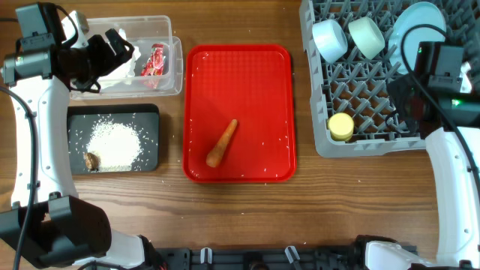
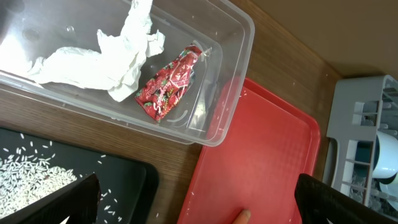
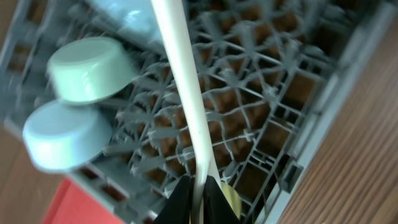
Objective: Sort waste into correct bins and load items into the dishwasher rack
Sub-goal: 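Carry the white spoon into the dish rack and release it, then reach the left gripper to the red tray and grasp the carrot, then carry the carrot left and drop it onto the black tray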
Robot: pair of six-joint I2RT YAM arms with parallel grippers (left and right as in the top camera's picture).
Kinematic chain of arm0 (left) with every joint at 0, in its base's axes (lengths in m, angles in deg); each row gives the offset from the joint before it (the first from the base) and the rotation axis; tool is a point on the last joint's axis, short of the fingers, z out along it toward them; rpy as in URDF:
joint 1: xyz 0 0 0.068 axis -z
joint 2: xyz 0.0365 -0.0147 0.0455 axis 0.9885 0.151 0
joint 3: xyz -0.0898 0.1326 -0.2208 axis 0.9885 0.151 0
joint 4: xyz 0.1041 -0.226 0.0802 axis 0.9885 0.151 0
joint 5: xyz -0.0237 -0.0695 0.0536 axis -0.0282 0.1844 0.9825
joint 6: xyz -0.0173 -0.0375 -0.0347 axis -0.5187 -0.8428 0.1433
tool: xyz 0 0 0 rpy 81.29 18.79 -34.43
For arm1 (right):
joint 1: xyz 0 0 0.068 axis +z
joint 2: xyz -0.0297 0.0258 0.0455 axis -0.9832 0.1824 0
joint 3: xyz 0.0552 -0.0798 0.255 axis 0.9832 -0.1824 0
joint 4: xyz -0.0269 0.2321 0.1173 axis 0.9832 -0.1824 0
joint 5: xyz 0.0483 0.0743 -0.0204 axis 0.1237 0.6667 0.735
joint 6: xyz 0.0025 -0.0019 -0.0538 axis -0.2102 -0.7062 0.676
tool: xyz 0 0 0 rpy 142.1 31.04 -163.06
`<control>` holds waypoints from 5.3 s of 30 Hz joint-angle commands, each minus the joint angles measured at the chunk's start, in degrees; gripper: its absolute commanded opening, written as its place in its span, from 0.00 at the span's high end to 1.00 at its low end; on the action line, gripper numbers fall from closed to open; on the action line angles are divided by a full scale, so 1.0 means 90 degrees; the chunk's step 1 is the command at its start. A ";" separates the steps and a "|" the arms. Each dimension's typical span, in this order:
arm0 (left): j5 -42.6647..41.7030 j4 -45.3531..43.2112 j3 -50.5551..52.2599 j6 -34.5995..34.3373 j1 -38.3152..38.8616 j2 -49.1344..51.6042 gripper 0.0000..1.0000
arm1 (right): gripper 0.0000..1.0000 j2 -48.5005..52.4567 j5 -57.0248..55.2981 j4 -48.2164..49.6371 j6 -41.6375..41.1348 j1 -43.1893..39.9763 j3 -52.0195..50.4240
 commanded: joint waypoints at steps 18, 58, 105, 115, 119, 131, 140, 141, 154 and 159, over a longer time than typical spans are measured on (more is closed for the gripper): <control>0.0012 -0.0015 -0.0029 0.0017 -0.0015 0.0000 0.00 | 0.39 0.0845 -0.0447 0.0243 -0.4175 -0.0027 -0.1304; 0.0010 -0.0476 -0.0029 -0.0007 -0.0015 0.0000 0.00 | 0.00 -0.1013 0.3650 -0.0027 0.5986 0.0165 0.0185; 0.1392 0.0267 0.1991 0.1360 0.4850 0.2045 0.10 | 0.00 -0.1035 0.2188 0.0226 0.5977 0.0165 0.0187; 0.1389 -0.0223 0.2460 0.1331 0.4847 0.2045 0.66 | 0.00 -0.1035 0.2191 0.0216 0.5969 0.0165 0.0185; 0.1387 -0.0146 0.2458 0.1331 0.4850 0.2042 0.86 | 0.00 -0.1035 0.2193 0.0202 0.5967 0.0165 0.0185; 0.1858 0.1520 0.0976 0.1336 0.4677 0.1970 0.96 | 0.00 -0.1035 0.2237 0.0175 0.5969 0.0165 0.0187; 0.2880 0.3070 -0.0901 0.0884 0.3769 0.1812 0.96 | 0.00 -0.1035 0.2237 0.0148 0.5977 0.0165 0.0187; 0.2929 0.3140 -0.1020 0.0792 0.3585 0.1768 0.96 | 0.00 -0.1035 0.2237 0.0131 0.5979 0.0165 0.0187; 0.2861 0.3470 -0.1100 -0.1566 0.0129 0.1355 0.96 | 0.00 -0.1035 0.2212 0.0073 0.5989 0.0165 0.0187; 0.2790 0.3580 -0.0901 -0.2234 -0.0724 0.1355 0.96 | 0.00 -0.1035 0.2210 0.0068 0.5991 0.0165 0.0187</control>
